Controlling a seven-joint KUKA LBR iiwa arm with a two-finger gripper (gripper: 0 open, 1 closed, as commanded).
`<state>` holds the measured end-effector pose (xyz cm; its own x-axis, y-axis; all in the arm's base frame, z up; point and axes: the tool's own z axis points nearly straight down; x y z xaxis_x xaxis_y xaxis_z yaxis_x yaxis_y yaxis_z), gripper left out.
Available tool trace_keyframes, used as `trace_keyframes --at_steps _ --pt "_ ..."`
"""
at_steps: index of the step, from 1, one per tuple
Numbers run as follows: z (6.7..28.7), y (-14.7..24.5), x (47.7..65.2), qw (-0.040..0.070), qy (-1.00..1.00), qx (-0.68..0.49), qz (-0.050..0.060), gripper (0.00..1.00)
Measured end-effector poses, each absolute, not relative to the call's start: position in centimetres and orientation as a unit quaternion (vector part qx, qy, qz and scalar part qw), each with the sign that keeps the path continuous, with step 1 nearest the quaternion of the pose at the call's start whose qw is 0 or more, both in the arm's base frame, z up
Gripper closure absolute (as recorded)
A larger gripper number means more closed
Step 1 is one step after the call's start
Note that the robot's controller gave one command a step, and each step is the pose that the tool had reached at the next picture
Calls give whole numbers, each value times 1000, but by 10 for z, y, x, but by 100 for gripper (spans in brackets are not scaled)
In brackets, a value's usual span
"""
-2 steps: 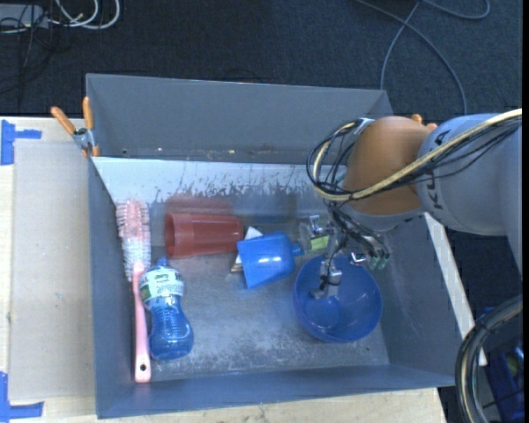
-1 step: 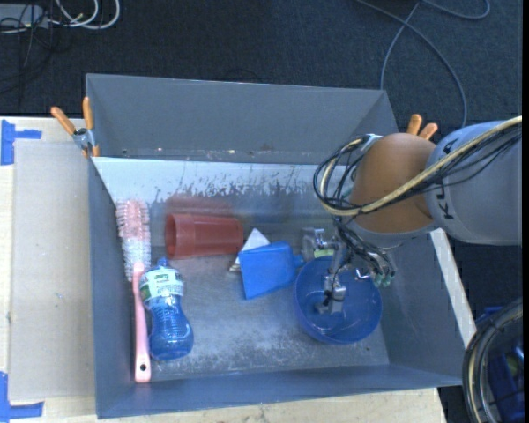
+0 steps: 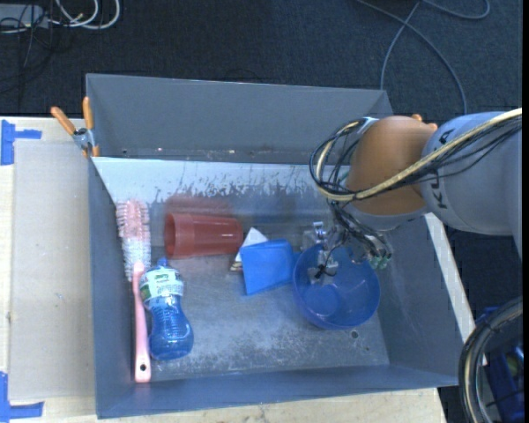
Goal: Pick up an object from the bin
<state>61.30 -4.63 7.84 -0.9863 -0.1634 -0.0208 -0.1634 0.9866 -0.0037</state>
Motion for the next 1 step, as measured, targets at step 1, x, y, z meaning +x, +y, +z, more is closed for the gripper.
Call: trace_keyframes --at_steps 1 --pt "79 -46 613 11 997 -82 -1 100"
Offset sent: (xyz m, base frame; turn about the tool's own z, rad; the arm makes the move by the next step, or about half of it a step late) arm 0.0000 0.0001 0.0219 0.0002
